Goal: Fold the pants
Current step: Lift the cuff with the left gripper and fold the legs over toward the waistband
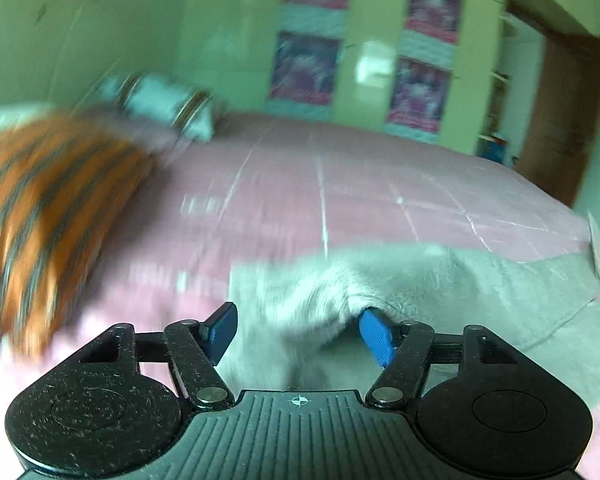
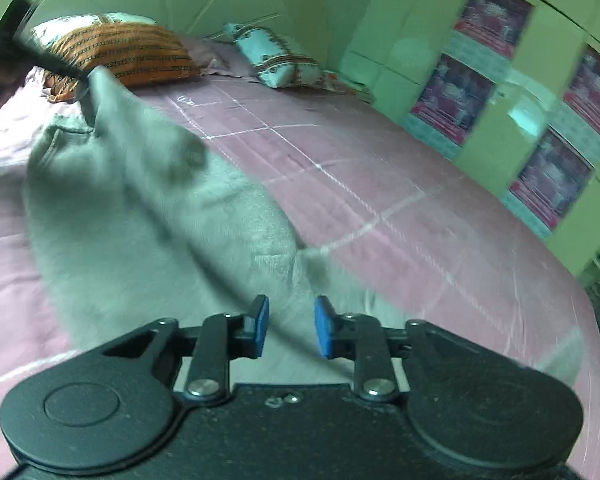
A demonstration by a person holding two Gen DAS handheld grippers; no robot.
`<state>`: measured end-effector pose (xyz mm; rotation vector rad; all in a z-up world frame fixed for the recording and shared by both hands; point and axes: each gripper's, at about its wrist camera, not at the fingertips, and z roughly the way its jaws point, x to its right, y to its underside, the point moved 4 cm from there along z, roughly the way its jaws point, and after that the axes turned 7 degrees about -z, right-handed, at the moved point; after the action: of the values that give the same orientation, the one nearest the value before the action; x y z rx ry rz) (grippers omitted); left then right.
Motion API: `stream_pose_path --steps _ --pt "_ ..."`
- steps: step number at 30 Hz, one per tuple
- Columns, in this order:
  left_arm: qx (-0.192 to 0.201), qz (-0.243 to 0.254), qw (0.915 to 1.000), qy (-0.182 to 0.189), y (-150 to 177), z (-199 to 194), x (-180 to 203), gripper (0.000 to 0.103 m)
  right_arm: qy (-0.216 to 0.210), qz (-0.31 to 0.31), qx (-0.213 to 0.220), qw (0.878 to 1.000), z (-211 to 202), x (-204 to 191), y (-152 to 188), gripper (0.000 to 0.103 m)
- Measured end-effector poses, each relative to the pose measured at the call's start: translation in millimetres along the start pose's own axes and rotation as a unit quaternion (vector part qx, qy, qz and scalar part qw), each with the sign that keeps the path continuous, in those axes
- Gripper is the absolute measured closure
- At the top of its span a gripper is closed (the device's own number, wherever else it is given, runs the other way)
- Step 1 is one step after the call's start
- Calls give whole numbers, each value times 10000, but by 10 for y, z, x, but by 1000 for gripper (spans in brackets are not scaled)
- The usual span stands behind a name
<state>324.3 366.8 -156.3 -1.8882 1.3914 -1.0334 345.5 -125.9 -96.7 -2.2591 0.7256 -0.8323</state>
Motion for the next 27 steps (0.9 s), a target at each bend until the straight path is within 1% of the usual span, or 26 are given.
stream_pose_path --steps 1,3,4,6,8,9,12,13,15,16,17,18,20,22,23,24,25,26,27 --pt "-60 -155 9997 -156 92 -65 -1 36 12 312 -5 9995 -52 19 48 88" --pt "94 -713 9969 -306 160 -227 -40 36 162 952 71 9953 -169 59 122 85" --pt "146 -1095 9937 -211 164 -305 -60 36 197 1183 106 9927 -202 80 140 85" --pt "291 -1793 9833 79 148 -416 -105 36 269 1622 180 9862 -257 116 163 85" --pt "171 -2319 9716 437 165 -406 -77 36 262 1957 215 9801 -244 157 213 84" --pt "21 -2513 9665 518 168 -337 -55 36 246 2183 184 9754 -212 170 233 83" --pt "-263 -2903 9554 465 204 -152 -54 36 215 2829 120 9588 -94 211 383 82" --pt "-339 -2977 9531 434 197 -67 -58 36 239 3020 86 9530 -35 232 428 82" --pt "-354 -3161 9467 512 204 96 -58 36 229 3402 -3 9401 121 288 499 79" --pt "-328 -3238 9443 482 205 160 -66 36 220 3589 -34 9331 209 323 535 78" --pt "-289 -3345 9408 456 211 219 -106 36 184 3770 -55 9260 291 338 584 73" --pt "-231 -3488 9359 433 242 285 -119 36 114 4018 -70 9156 371 375 633 65" --pt "-140 -3788 9243 455 280 393 -126 36 -9 4535 -58 8912 512 443 749 58" --pt "-78 -3977 9160 514 315 515 -149 36 -132 5128 -26 8584 652 528 871 58" --pt "-59 -4046 9127 571 329 561 -151 36 -209 5430 -6 8394 736 579 946 58" --pt "-47 -4068 9116 591 312 620 -106 37 -307 5691 29 8217 820 622 1011 58" --pt "-39 -4055 9122 581 313 668 -93 38 -402 5918 85 8051 891 657 1054 59" --pt "-22 -4036 9133 549 313 702 -87 58 -479 6122 161 7891 965 703 1093 60" --pt "-25 -4025 9140 512 329 671 -108 71 -533 6267 192 7772 1021 741 1099 68"
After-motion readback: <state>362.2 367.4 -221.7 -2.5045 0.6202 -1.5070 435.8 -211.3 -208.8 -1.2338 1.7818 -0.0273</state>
